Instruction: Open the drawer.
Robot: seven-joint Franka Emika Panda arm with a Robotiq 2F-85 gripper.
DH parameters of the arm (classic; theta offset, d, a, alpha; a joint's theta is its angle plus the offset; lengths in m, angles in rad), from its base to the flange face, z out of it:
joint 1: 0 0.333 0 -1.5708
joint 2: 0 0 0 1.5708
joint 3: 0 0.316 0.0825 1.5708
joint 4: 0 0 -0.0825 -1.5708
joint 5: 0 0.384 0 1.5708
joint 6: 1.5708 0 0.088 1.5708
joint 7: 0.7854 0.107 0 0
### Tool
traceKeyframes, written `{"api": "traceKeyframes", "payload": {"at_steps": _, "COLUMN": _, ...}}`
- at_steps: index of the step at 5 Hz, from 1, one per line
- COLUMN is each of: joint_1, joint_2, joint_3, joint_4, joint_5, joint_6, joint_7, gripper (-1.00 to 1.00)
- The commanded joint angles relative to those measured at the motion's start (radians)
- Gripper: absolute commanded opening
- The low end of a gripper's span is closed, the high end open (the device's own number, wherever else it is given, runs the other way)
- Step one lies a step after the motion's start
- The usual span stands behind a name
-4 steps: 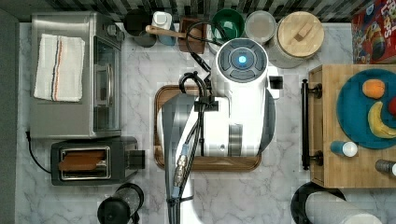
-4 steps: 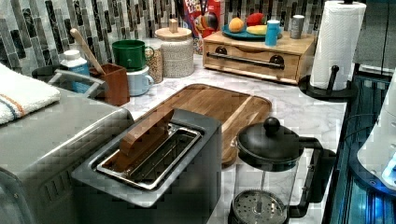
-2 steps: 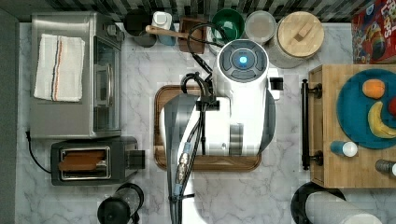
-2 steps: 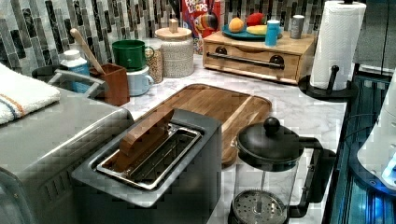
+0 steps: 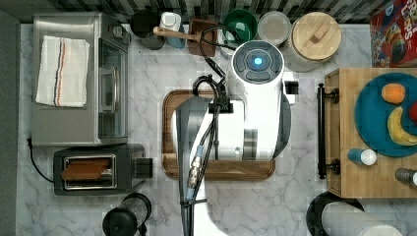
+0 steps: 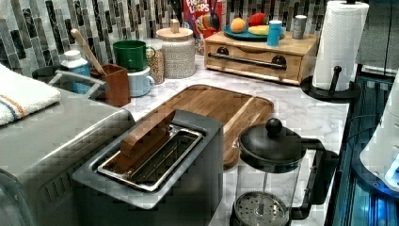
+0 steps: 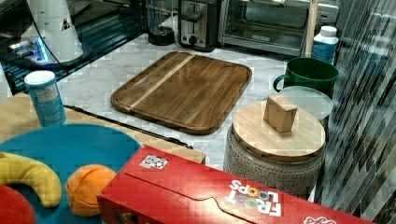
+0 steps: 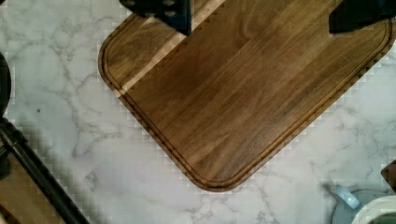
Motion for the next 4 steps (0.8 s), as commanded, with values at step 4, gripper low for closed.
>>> {"api": "traceKeyframes", "payload": {"at_steps": 4, "joint_1": -0.070, "joint_2": -0.044, "joint_3": -0.044, "joint_4": -0.217, "joint_5": -0.095, "joint_6": 0.317, "joint_7": -0.635, "gripper": 1.00}}
